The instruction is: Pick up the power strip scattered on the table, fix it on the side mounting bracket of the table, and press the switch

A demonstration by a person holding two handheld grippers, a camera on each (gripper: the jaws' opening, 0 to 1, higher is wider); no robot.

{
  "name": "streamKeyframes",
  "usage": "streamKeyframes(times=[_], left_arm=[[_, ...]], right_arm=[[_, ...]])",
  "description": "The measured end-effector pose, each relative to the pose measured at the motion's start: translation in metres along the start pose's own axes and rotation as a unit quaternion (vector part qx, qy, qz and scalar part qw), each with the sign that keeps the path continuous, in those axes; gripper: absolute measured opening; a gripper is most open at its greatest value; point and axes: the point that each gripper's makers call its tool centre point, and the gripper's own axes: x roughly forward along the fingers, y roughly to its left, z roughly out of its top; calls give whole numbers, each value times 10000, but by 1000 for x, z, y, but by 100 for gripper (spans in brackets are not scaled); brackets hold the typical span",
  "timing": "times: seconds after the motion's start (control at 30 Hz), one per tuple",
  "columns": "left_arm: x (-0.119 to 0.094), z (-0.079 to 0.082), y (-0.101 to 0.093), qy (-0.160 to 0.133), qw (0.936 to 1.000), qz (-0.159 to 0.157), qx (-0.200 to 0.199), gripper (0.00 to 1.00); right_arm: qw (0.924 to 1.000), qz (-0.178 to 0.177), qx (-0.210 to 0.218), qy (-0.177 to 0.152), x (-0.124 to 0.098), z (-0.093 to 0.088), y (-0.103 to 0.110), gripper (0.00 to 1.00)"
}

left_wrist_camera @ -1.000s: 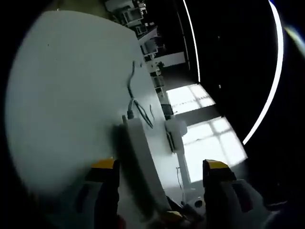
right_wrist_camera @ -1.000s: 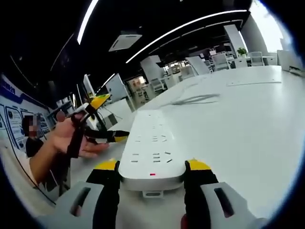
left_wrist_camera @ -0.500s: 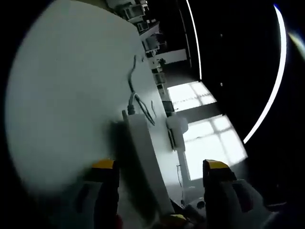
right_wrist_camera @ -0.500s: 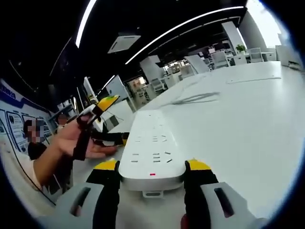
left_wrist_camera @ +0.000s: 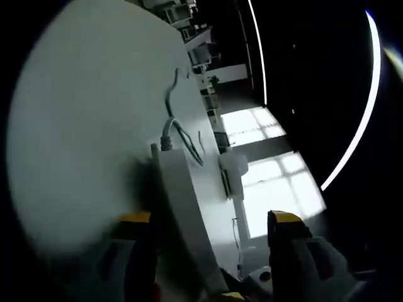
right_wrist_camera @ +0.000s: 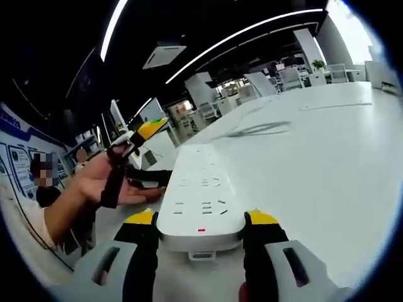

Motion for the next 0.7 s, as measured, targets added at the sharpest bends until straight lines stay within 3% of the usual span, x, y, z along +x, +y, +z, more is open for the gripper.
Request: streamKeyframes(times=[0.7], left_arm=[[14, 3, -4, -107, 9996, -151, -204, 73]], right_arm=[[10000, 1, 10, 7, -1, -1, 2, 49]])
